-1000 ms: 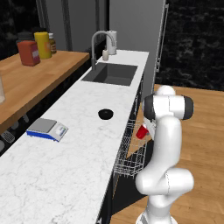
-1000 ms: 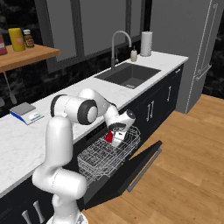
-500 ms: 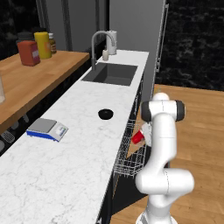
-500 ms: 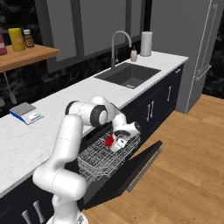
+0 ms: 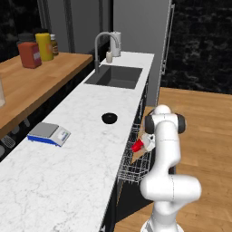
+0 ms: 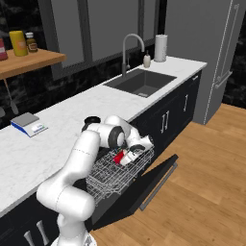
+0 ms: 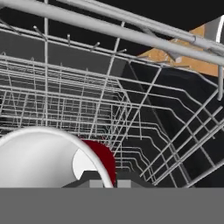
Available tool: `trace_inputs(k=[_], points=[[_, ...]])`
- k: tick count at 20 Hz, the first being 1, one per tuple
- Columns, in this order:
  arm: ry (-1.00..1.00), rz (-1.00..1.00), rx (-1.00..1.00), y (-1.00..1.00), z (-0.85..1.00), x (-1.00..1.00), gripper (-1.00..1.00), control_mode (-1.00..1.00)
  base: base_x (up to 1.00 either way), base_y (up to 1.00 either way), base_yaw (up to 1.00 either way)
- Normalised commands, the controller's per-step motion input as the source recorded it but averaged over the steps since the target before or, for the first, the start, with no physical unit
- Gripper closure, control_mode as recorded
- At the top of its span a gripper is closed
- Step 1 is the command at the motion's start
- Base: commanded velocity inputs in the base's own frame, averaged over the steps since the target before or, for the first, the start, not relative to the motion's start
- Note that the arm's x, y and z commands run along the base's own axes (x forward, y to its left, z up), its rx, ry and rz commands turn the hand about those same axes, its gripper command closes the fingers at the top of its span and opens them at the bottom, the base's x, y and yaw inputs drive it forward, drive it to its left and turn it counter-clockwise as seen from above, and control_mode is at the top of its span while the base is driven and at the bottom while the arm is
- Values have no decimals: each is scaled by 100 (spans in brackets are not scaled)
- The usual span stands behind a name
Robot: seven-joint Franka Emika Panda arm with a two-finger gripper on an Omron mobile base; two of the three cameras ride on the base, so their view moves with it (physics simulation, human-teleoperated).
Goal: Pick up the cup and bowl from the counter, place them in the dishwasher, and close the dishwasher door.
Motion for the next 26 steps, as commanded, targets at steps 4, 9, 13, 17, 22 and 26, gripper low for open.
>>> trace_inputs(k=[4,9,13,17,22,26], points=[[21,-8,0,16,-51,3,100,-100,0,0,0],[15,-10,0,12,-45,0,100,-100,0,0,0],[10,-12,0,4,-37,-1,-100,-100,0,0,0],[5,-14,0,0,-15,-10,-100,-100,0,0,0],[1,-16,0,-15,4,-29,-100,-100,0,0,0],[7,-19,0,-24,14,-12,-100,-100,0,0,0]])
